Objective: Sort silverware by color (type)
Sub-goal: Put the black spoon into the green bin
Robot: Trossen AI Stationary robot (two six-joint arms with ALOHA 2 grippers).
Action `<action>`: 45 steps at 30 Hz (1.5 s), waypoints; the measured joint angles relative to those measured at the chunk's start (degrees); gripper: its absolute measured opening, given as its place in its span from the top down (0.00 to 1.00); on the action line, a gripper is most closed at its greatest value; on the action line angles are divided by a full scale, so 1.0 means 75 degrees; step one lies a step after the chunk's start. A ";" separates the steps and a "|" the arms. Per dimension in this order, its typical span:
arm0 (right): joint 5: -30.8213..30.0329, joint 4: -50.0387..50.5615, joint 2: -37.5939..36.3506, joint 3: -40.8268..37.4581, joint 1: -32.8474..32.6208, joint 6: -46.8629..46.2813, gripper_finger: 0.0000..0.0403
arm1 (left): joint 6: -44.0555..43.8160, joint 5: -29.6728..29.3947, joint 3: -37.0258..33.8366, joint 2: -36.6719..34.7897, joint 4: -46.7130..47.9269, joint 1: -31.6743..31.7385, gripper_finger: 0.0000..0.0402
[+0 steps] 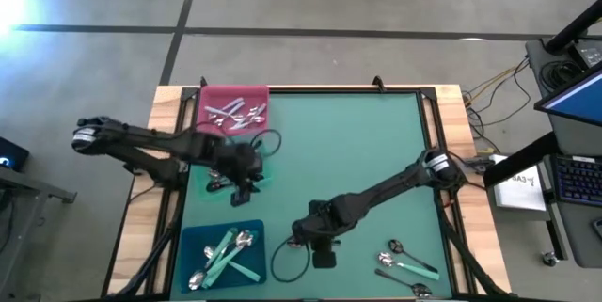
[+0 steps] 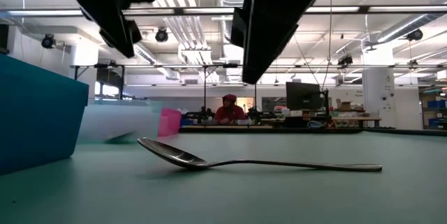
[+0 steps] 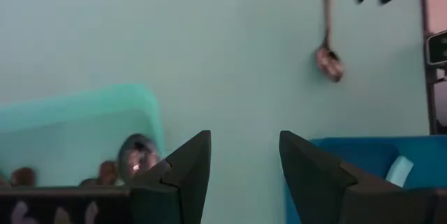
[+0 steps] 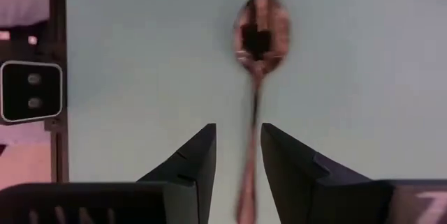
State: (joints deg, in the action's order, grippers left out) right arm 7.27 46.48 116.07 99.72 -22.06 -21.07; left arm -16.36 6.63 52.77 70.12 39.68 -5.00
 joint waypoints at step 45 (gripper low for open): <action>-0.1195 -0.0216 0.0633 -0.0735 -0.0028 -0.0402 0.98 | -0.2285 -0.3111 -0.0001 -0.0463 -0.1533 -0.4033 0.61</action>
State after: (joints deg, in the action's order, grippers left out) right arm -1.70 44.86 120.81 94.21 -22.27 -24.09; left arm -33.50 -16.71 52.76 66.65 28.18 -35.25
